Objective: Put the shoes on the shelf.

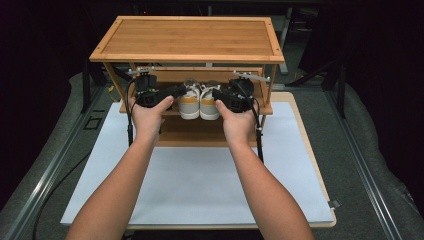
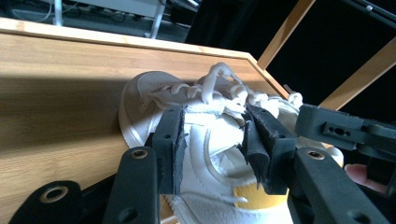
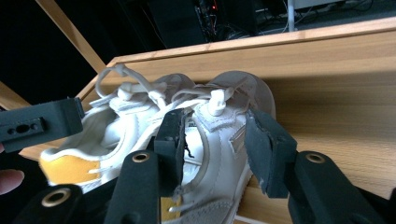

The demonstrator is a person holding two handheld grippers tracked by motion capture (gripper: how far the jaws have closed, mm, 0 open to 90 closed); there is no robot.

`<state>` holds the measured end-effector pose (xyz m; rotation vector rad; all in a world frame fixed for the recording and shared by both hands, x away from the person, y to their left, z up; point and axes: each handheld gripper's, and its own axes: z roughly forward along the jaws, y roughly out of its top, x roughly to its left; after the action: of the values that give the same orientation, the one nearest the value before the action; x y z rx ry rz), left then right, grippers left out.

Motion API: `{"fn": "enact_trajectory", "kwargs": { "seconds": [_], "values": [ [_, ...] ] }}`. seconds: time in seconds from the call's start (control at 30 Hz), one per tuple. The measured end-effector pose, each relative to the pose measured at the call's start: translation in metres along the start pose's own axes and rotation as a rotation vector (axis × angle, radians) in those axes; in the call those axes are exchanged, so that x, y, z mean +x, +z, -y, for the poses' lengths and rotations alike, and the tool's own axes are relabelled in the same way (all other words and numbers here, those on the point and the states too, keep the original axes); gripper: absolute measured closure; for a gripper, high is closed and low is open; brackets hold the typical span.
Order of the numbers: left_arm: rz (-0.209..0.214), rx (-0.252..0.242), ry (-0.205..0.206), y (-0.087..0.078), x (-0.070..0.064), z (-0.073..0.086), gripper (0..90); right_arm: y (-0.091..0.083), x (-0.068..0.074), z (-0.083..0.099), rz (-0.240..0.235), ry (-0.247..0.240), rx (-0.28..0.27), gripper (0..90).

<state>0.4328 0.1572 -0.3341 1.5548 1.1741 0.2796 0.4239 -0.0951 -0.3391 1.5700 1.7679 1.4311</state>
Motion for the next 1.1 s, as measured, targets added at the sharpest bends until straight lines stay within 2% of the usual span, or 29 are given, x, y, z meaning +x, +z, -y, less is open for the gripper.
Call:
{"fn": "enact_trajectory", "kwargs": {
  "seconds": [0.1,0.23,0.3,0.4,0.47,0.53,0.57,0.67,0.7,0.73,0.87,1.1],
  "values": [
    [-0.009,-0.016,0.002,-0.006,0.000,0.002,59.6,-0.007,-0.001,0.000,-0.002,-0.007,-0.012,58.4],
    [-0.024,-0.017,-0.002,-0.012,0.003,0.005,63.2,-0.014,-0.006,0.001,0.024,-0.013,-0.026,60.9],
    [-0.027,-0.013,-0.008,-0.014,0.005,0.006,65.9,-0.017,-0.011,0.003,0.028,-0.010,-0.026,63.0],
    [-0.041,0.001,0.009,-0.016,0.010,0.007,72.5,-0.020,-0.016,0.010,0.028,-0.017,-0.038,68.9],
    [-0.040,0.003,-0.005,-0.015,0.014,0.008,78.1,-0.019,-0.018,0.013,0.029,-0.023,-0.021,75.1],
    [-0.043,0.021,0.000,-0.012,0.017,0.012,81.6,-0.015,-0.020,0.017,0.028,-0.025,-0.010,80.5],
    [-0.043,0.028,0.004,-0.010,0.017,0.013,82.4,-0.014,-0.021,0.018,0.036,-0.031,0.000,82.3],
    [-0.047,0.047,0.011,-0.006,0.020,0.018,86.6,-0.010,-0.020,0.018,0.020,-0.039,0.006,86.6],
    [-0.045,0.042,0.014,-0.005,0.021,0.019,87.7,-0.009,-0.019,0.019,0.007,-0.041,0.005,87.5],
    [-0.036,0.038,0.009,-0.003,0.022,0.021,88.8,-0.009,-0.019,0.019,0.014,-0.046,0.010,89.1],
    [-0.013,0.051,0.013,0.002,0.023,0.025,89.6,-0.004,-0.018,0.021,0.001,-0.052,0.021,90.0],
    [-0.023,0.048,0.014,0.006,0.022,0.026,90.0,0.002,-0.017,0.023,0.017,-0.087,0.024,90.0]
  ]
}}
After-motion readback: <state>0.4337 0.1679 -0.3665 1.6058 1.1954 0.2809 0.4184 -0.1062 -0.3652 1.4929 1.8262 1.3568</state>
